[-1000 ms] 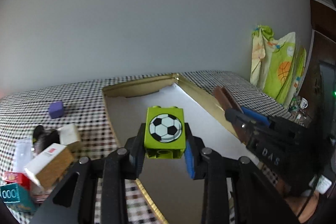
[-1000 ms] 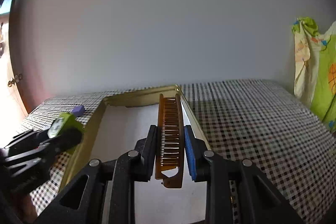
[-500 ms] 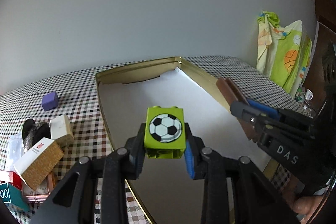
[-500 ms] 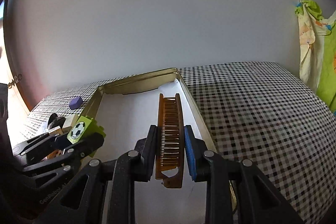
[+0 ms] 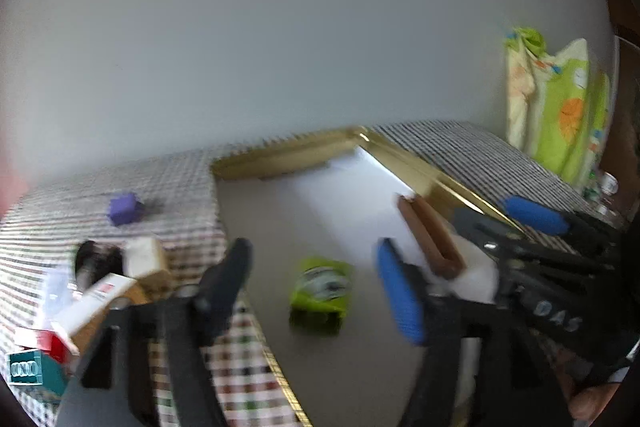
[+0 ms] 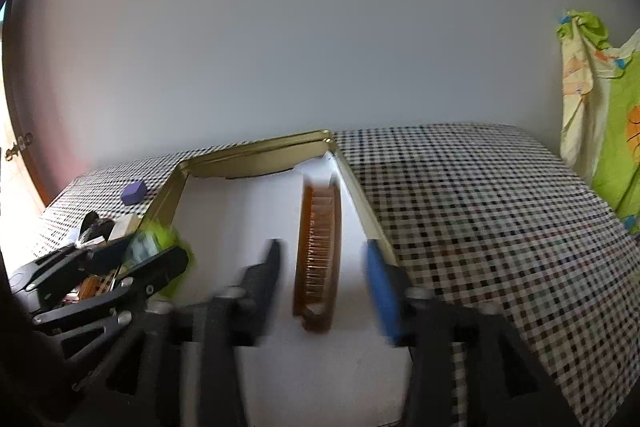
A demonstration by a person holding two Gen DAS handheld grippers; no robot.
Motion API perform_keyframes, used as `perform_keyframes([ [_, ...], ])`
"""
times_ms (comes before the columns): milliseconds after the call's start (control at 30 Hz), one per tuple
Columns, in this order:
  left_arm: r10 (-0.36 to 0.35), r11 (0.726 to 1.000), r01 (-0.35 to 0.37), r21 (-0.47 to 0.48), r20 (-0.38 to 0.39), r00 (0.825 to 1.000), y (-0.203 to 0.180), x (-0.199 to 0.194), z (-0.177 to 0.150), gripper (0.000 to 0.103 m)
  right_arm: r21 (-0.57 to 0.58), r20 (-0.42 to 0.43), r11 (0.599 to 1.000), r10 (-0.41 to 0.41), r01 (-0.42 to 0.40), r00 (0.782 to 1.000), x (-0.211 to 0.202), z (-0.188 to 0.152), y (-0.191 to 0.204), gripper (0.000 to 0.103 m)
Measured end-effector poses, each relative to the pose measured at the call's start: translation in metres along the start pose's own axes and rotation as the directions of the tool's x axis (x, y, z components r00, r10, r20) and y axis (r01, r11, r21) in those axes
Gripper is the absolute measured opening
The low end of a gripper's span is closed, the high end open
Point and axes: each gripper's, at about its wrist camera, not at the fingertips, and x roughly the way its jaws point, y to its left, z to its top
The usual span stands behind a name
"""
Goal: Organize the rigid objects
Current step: 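Carry the green block and comb over the gold tray and release both, then withdraw both grippers from the tray back toward the remaining objects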
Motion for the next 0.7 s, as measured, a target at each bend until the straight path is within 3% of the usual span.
perform_keyframes([
  [33, 0.018, 1.000, -0.018, 0.001, 0.036, 0.999, 0.001, -0.005, 0.001, 0.092, 0.011, 0.010, 1.000, 0.001, -0.001, 1.000, -0.002, 0.000, -0.002, 0.068],
  [100, 0.039, 0.999, -0.039, -0.008, 0.082, 0.996, 0.004, -0.013, 0.000, 0.102, 0.048, 0.043, 0.999, 0.017, -0.019, 0.999, -0.008, -0.001, -0.009, 0.069],
  [333, 0.095, 0.995, -0.099, 0.021, 0.154, 0.984, 0.004, -0.023, 0.001, 0.102, 0.055, 0.142, 0.998, -0.020, 0.013, 0.990, -0.026, -0.003, -0.006, 0.069],
  [433, 0.103, 0.994, -0.108, 0.020, 0.168, 0.981, 0.007, -0.026, 0.001, 0.102, 0.054, 0.210, 0.997, -0.063, 0.052, 0.976, -0.038, -0.005, -0.002, 0.070],
  [533, 0.100, 0.994, -0.106, 0.028, 0.161, 0.982, 0.008, -0.027, 0.001, 0.102, 0.061, 0.246, 0.995, -0.094, 0.082, 0.965, -0.045, -0.005, -0.002, 0.079],
  [700, 0.111, 0.993, -0.118, 0.030, 0.181, 0.977, 0.010, -0.032, -0.001, 0.102, 0.070, 0.293, 0.988, -0.151, 0.137, 0.944, -0.054, -0.005, 0.000, 0.079],
])
